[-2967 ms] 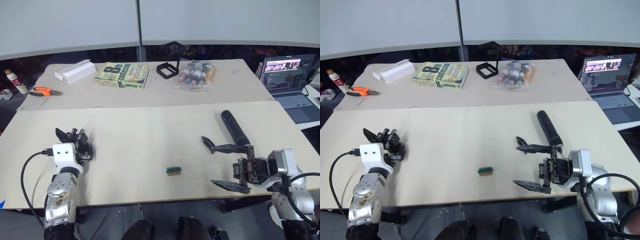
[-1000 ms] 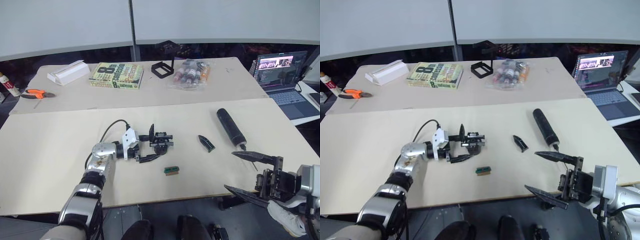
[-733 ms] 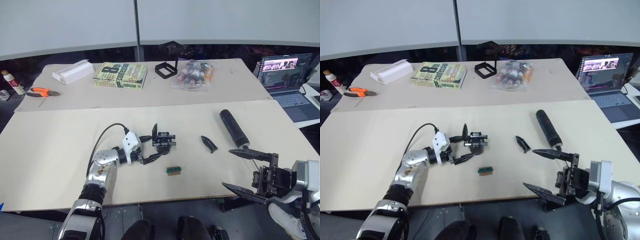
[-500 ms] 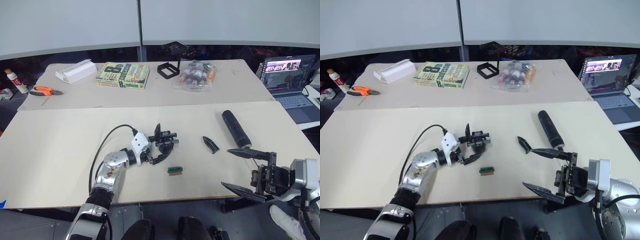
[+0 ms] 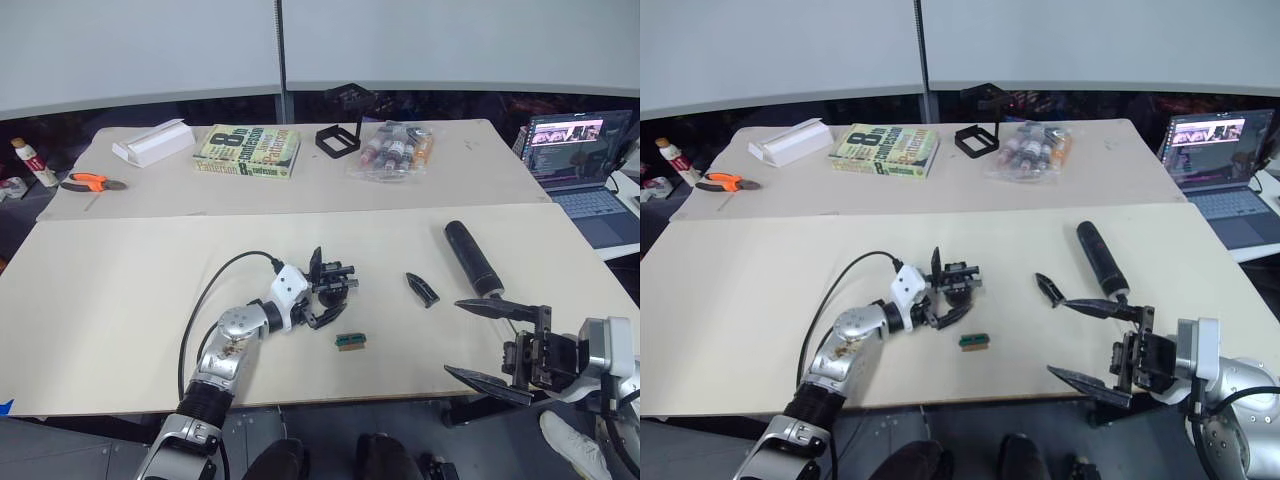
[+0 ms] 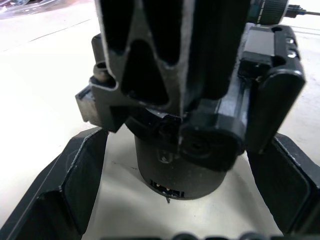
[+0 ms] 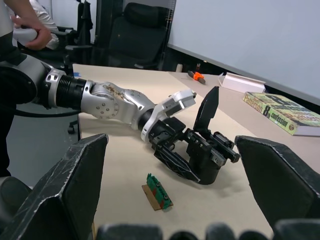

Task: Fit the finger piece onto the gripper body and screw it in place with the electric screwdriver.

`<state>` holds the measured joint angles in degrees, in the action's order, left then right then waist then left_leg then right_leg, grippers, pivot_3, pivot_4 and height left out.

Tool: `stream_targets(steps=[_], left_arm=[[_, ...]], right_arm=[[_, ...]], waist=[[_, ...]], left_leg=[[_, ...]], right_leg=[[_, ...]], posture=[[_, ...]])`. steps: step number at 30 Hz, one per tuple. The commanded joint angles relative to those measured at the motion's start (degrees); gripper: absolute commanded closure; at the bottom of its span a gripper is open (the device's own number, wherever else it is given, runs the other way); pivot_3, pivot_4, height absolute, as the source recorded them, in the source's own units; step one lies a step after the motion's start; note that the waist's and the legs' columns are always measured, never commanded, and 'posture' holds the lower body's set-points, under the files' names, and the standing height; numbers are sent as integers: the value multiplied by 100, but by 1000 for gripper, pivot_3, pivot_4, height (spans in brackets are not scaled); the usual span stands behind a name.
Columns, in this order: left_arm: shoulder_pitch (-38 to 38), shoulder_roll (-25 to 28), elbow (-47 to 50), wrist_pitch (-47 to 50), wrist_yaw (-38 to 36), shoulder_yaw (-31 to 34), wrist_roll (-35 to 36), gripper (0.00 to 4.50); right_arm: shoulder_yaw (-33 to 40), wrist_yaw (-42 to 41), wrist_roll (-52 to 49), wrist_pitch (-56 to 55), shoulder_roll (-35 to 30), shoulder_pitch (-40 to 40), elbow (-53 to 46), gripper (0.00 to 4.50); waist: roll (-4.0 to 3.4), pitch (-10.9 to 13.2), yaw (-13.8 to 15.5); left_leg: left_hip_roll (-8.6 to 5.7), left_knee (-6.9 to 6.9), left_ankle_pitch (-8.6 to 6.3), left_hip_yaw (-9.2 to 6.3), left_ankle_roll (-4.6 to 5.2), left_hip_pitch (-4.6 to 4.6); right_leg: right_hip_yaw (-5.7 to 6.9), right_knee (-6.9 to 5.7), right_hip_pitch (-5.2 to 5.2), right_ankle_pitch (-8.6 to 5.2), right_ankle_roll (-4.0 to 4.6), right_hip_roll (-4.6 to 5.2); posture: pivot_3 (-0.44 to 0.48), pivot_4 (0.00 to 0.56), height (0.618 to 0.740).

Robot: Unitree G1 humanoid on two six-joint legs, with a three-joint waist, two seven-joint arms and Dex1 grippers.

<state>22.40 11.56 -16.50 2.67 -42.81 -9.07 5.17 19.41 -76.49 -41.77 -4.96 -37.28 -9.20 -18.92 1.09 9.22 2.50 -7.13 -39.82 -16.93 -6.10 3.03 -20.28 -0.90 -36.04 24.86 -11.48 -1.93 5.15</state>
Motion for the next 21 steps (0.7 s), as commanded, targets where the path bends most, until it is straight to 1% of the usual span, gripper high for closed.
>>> stream_targets(steps=[1,3,6,10,14,16,19,21], left_arm=[[-92,-67,-16,177,13,-86,56,1342],[-102,-87,-21,242,-72,-72,154,2198],[-86,-50,-56,187,-224,-3,298,2194],[201,303,-464,-697,-876,174,431,2194],[713,710,-1180,-1446,-1968,157,561,2194],[908,788,-1509,-1763,-2297,147,573,2194],[1266,840,-2093,-1950,-2903,173,679,2194],[1524,869,-2630,-2203,-3129,104,495,2194]], right_arm=[[14,-21,-56,-95,29,122,-9,0],[-7,-26,-52,-98,20,166,22,0],[-18,-39,-52,-91,17,206,40,0],[-14,-70,-64,-65,-7,227,48,0],[1,-81,-90,-19,-37,227,28,0],[7,-78,-102,1,-46,222,13,0],[-17,-51,-200,196,-106,125,-125,0],[-53,-40,-240,339,-144,5,-294,0]], waist=[[-6,-4,-2],[-10,-6,-3],[-11,-7,-3],[-12,-7,-36],[-12,-7,-73],[-12,-7,-83],[-12,-7,-87],[-10,-6,-69]], left_leg=[[0,0,-1,0,2,1],[0,0,-4,0,7,3],[1,0,-4,0,7,4],[1,2,-4,0,5,4],[3,5,0,1,-1,-2],[3,5,0,0,-1,-5],[0,4,-1,1,2,-11],[-3,-1,-3,1,5,-18]], right_leg=[[0,0,-2,0,0,0],[0,0,-4,0,0,0],[2,1,-5,0,-1,0],[1,3,-2,0,-1,0],[0,0,10,0,1,-2],[1,-2,14,0,1,-3],[2,3,15,0,1,-1],[6,4,17,0,0,0]], posture=[[0,150,740],[0,150,740],[0,150,740],[0,150,740],[0,150,740],[0,150,740],[0,150,740],[0,150,740]])
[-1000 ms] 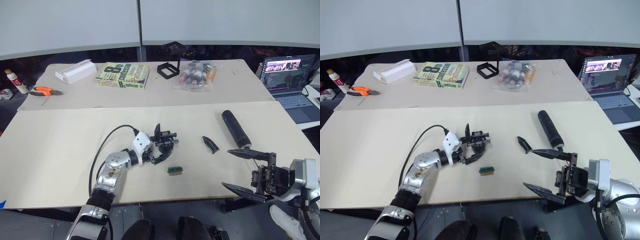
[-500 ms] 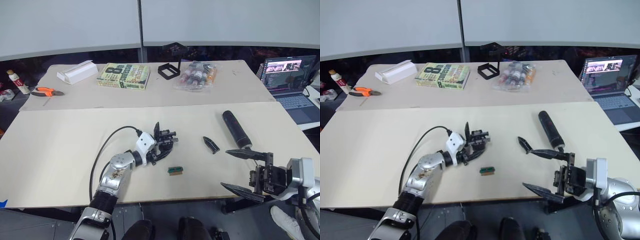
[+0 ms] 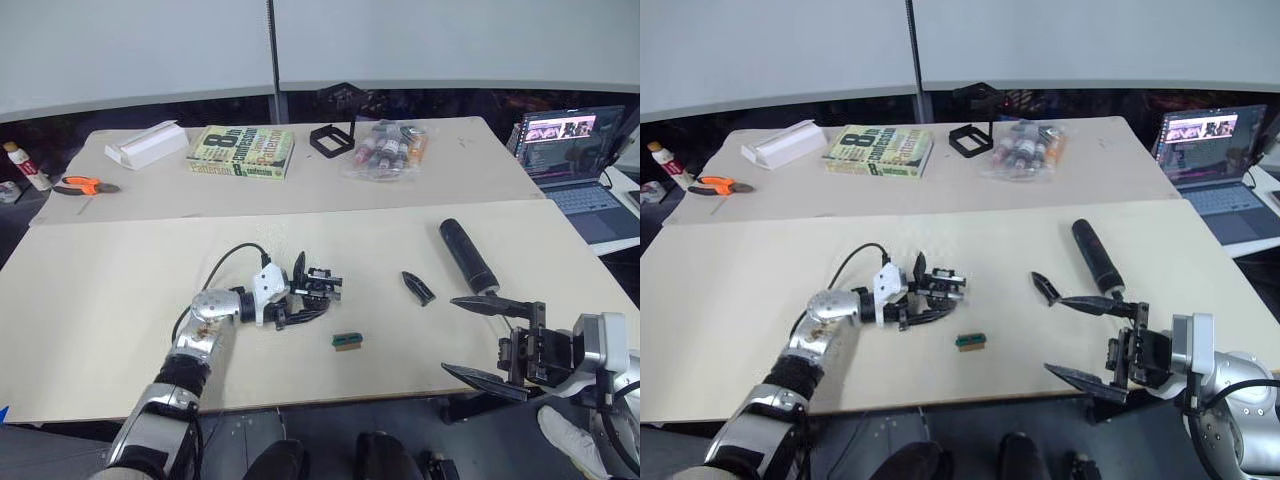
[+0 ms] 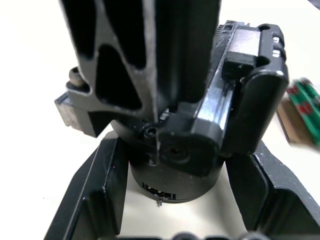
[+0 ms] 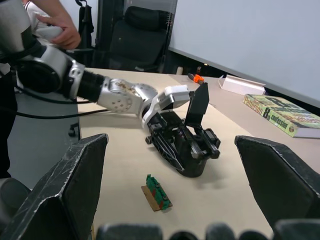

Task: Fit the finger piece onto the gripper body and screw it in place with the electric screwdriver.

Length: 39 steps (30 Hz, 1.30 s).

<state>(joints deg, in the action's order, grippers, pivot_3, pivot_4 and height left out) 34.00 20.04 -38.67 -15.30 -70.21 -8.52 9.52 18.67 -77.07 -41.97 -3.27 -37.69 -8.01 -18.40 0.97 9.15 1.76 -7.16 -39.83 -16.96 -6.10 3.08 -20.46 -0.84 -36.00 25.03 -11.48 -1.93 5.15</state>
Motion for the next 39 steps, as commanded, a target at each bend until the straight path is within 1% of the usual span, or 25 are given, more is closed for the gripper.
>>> stream_targets(steps=[1,5,9,10,11,12,13,17,20,22,25,27,30,34,37,39], left_arm=[[463,11,-640,-505,-436,46,0,2194],[655,-53,-1188,-706,-541,66,-88,2194],[605,-121,-1207,-439,-546,212,68,2194],[547,-126,-1111,-361,-566,251,118,1127],[495,-120,-1025,-326,-550,275,132,838],[402,-95,-886,-290,-541,310,165,344],[294,-65,-730,-267,-503,346,180,19],[-289,145,50,-5,-404,467,308,19],[-904,292,1000,318,-199,456,341,19],[-1288,309,1646,598,149,507,378,19],[-1715,220,2397,1013,1005,591,199,19],[-1959,205,2803,1137,1253,453,54,19],[-2118,-5,3304,1623,1854,455,66,19],[-2336,-475,4004,2462,2676,296,52,19],[-2416,-713,4255,2813,3117,183,-41,19],[-2428,-802,4277,2896,3468,99,-273,19]], right_arm=[[21,45,-229,217,-104,-143,-404,0],[88,79,-231,286,-102,-198,-480,0],[112,96,-231,303,-117,-206,-476,0],[116,89,-232,300,-116,-213,-471,0],[119,82,-232,294,-113,-220,-466,0],[115,76,-229,291,-109,-226,-455,0],[118,66,-231,289,-107,-239,-447,0],[89,5,-235,300,-107,-262,-385,0],[46,-47,-225,312,-114,-196,-307,0],[26,-79,-215,315,-121,-136,-243,0],[7,-118,-208,325,-130,-72,-174,0],[-29,-179,-197,332,-151,-55,-134,0],[-84,-220,-186,351,-155,32,-78,0],[-142,-204,-181,381,-153,165,-44,0],[-164,-182,-181,396,-148,204,-57,0],[-181,-160,-175,407,-141,230,-62,0]], waist=[[1,1,11],[1,1,21],[1,1,29],[1,1,30],[1,1,30],[1,1,28],[1,0,28],[0,0,-31],[-2,-1,-87],[-3,-2,-101],[-3,-2,-94],[-3,-2,-65],[-3,-2,-38],[-3,-2,2],[-2,-1,40],[-2,-1,45]], left_leg=[[0,-2,0,0,0,-4],[0,-2,-1,0,1,-6],[1,-2,-2,0,4,-4],[1,-2,-3,0,5,-4],[0,-3,-3,0,5,-4],[0,-3,-3,0,5,-4],[1,-2,-3,0,5,-4],[2,-1,-3,0,4,-3],[4,4,-3,0,5,4],[5,5,-4,0,5,6],[4,5,-7,0,11,7],[3,4,-7,0,11,7],[4,4,-8,0,11,12],[3,2,-8,0,12,11],[3,3,-6,0,9,11],[4,3,-6,1,8,11]], right_leg=[[1,2,3,0,0,0],[-1,1,4,1,-1,1],[-1,0,2,1,-1,0],[-2,-1,2,1,-1,0],[-1,-1,2,1,-1,0],[-2,-1,2,1,-1,0],[-2,-1,3,1,-1,0],[-7,-2,5,1,-1,0],[-9,-3,2,0,-1,-1],[-11,-3,0,0,-1,-1],[-12,-1,-1,0,-1,0],[-9,0,-3,0,-1,0],[-10,0,-8,0,-1,0],[-8,0,-9,0,-2,1],[-9,1,-9,0,-2,0],[-10,1,-9,0,-2,0]], posture=[[0,150,740],[0,150,740],[0,150,740],[0,150,740],[0,150,740],[0,150,740],[0,150,740],[0,150,740],[0,150,740],[0,150,740],[0,150,740],[0,150,740],[0,150,740],[0,150,740],[0,150,740],[0,150,740]])
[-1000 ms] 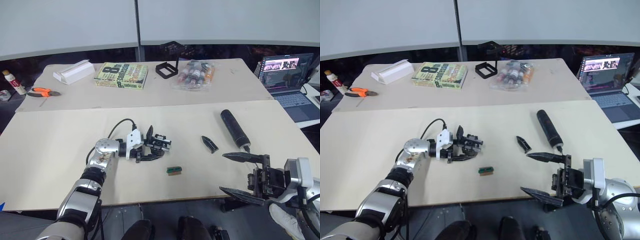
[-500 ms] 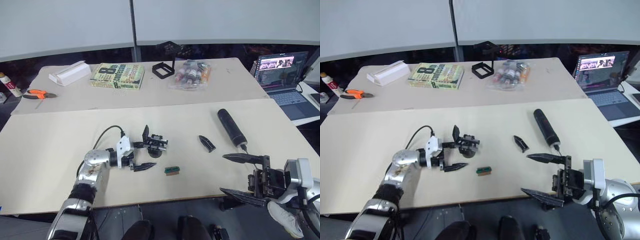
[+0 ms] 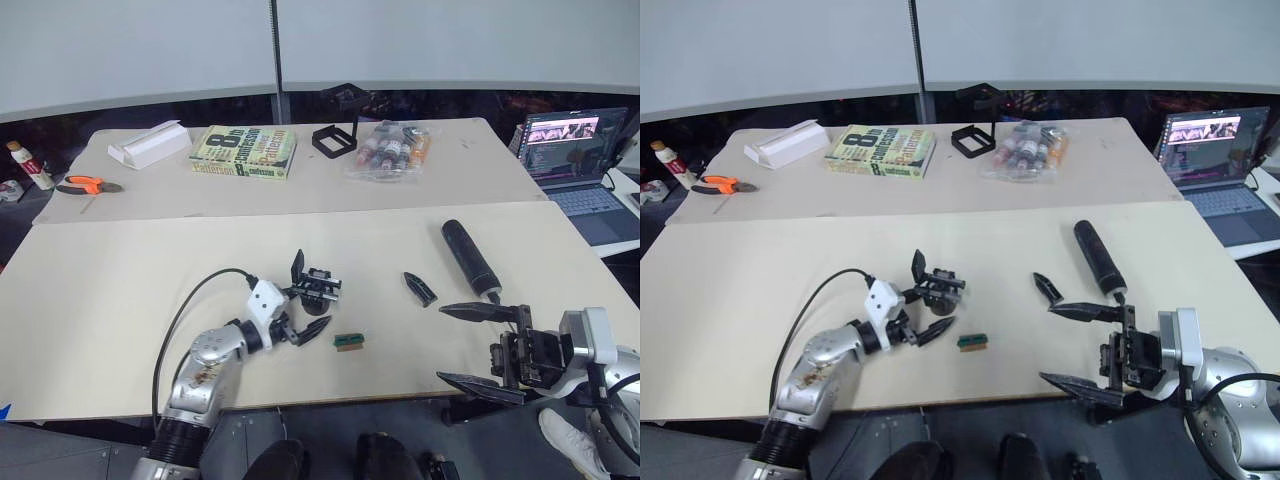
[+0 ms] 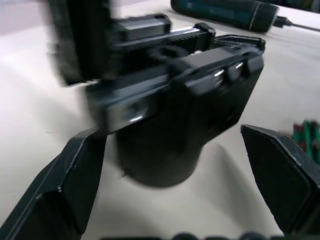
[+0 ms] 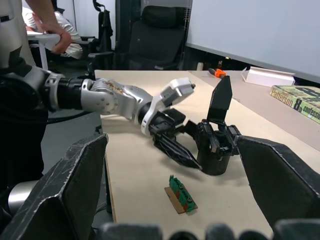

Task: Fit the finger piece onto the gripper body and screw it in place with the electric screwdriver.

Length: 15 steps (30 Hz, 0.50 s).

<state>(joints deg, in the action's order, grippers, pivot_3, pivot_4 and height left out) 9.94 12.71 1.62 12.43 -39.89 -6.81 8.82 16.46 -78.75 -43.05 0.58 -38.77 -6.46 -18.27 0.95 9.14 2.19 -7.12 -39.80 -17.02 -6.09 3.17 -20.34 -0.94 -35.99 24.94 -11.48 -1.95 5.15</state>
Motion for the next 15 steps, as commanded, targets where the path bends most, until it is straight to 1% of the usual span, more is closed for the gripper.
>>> stream_targets(steps=[1,7,10,13,14,15], left_arm=[[-33,-114,253,143,530,-115,-241,19],[-93,-353,236,180,1028,-330,-407,19],[-45,-412,106,168,1134,-357,-423,19],[-21,-405,6,155,1114,-412,-435,854],[-29,-408,5,185,1079,-423,-395,1268],[-41,-396,13,202,1059,-442,-387,1781]], right_arm=[[31,17,-65,26,-30,85,-81,0],[3,33,-52,34,-19,143,-66,0],[-2,25,-49,33,-19,147,-57,0],[8,19,-52,28,-20,126,-58,0],[13,17,-55,28,-23,116,-64,0],[21,17,-58,29,-25,108,-67,0]], waist=[[0,0,2],[0,0,29],[0,0,62],[0,0,68],[-1,0,68],[-1,0,68]], left_leg=[[0,0,-1,0,1,1],[-1,0,-1,0,1,2],[-1,-2,-1,0,2,4],[-1,-2,-2,0,4,7],[-1,-1,-2,0,4,8],[-1,-1,-3,0,6,9]], right_leg=[[0,-1,-1,0,0,0],[1,0,-4,0,0,1],[2,1,-9,0,0,2],[3,1,-13,0,-1,3],[3,1,-14,0,-1,3],[3,1,-14,0,-1,3]], posture=[[0,150,740],[0,150,740],[0,150,740],[0,150,740],[0,150,740],[0,150,740]])
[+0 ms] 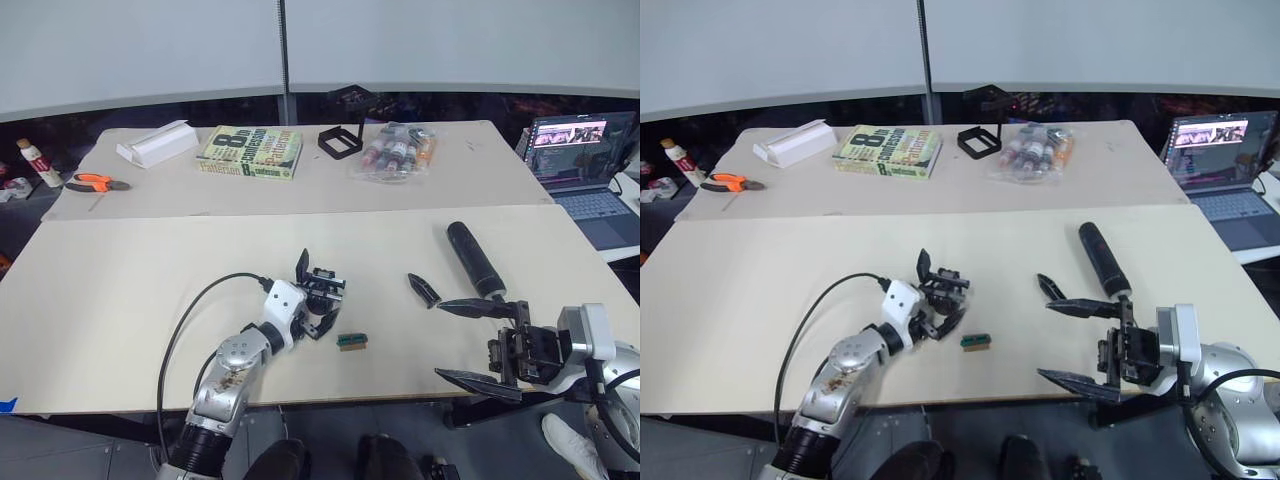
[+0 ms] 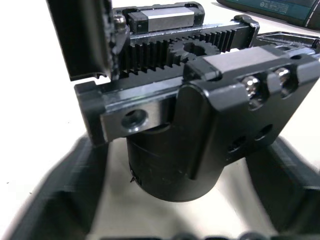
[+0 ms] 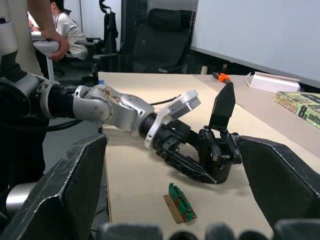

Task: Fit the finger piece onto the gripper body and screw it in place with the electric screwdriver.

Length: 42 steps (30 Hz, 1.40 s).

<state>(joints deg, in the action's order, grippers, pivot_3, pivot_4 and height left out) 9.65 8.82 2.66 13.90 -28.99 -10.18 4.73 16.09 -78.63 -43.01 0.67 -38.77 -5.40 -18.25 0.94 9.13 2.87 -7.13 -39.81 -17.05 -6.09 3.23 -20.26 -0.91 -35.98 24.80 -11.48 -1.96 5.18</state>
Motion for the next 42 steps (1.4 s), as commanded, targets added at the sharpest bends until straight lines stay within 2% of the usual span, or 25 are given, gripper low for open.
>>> stream_targets(steps=[1,6,9,13,15,19,25,29,32,34,37,39,42], left_arm=[[-30,8,-75,65,-59,-118,39,2186],[-8,134,-91,-37,-296,-24,194,2191],[304,390,-444,-588,-978,167,523,2191],[951,837,-1211,-1298,-2300,239,895,2191],[1370,1011,-1817,-1652,-2756,189,829,2191],[2032,1027,-2911,-2190,-3391,167,789,2191],[2814,765,-4446,-2997,-3858,116,553,2191],[3001,630,-4983,-3260,-3923,115,391,2191],[3019,587,-5051,-3062,-3937,191,437,2191],[2944,605,-4939,-3032,-3922,222,441,1153],[2709,674,-4557,-2970,-3774,291,463,22],[2499,714,-4189,-2845,-3643,339,493,22],[1734,968,-2814,-2165,-3532,268,572,22]], right_arm=[[66,1,-62,17,-28,-5,-69,0],[85,4,-58,10,-33,-17,-65,0],[81,15,-51,7,-27,-25,-70,0],[102,30,-56,10,-29,-79,-112,0],[136,35,-64,4,-35,-133,-138,0],[164,88,-63,-4,-36,-214,-210,0],[242,185,-94,12,-70,-356,-362,0],[249,242,-84,5,-68,-395,-408,0],[255,247,-87,-23,-58,-441,-418,0],[248,241,-88,-34,-53,-450,-409,0],[229,205,-87,-57,-43,-427,-351,0],[217,181,-82,-68,-37,-394,-305,0],[159,126,-50,-90,-18,-284,-180,0]], waist=[[0,0,0],[0,0,-5],[-1,0,-8],[0,0,-18],[0,0,-30],[0,0,-48],[3,2,-52],[3,2,-47],[3,2,-24],[3,2,-23],[3,1,-51],[3,2,-62],[1,1,-129]], left_leg=[[0,0,0,0,0,0],[0,0,0,0,0,1],[1,1,1,0,-2,0],[1,1,2,0,-3,-4],[1,1,2,0,-4,-8],[-3,0,9,0,-14,-24],[-3,-2,8,-1,-13,-42],[-4,-5,8,0,-12,-43],[-4,-7,7,-1,-10,-39],[-4,-8,6,-1,-7,-39],[-4,-9,6,-1,-7,-39],[-3,-9,6,-1,-8,-39],[-1,-5,6,0,-8,-38]], right_leg=[[0,0,0,0,0,0],[1,0,-1,0,0,0],[1,0,3,0,0,-1],[5,-1,8,1,1,-1],[5,-1,13,1,1,-1],[5,2,26,1,1,0],[7,10,39,2,-1,1],[7,9,36,3,-3,2],[8,8,31,4,-4,2],[8,7,30,4,-5,2],[6,6,31,5,-6,1],[4,5,34,5,-6,0],[-4,4,35,5,-6,-1]], posture=[[0,150,740],[0,150,740],[0,150,740],[0,150,740],[0,150,740],[0,150,740],[0,150,740],[0,150,740],[0,150,740],[0,150,740],[0,150,740],[0,150,740],[0,150,740]])
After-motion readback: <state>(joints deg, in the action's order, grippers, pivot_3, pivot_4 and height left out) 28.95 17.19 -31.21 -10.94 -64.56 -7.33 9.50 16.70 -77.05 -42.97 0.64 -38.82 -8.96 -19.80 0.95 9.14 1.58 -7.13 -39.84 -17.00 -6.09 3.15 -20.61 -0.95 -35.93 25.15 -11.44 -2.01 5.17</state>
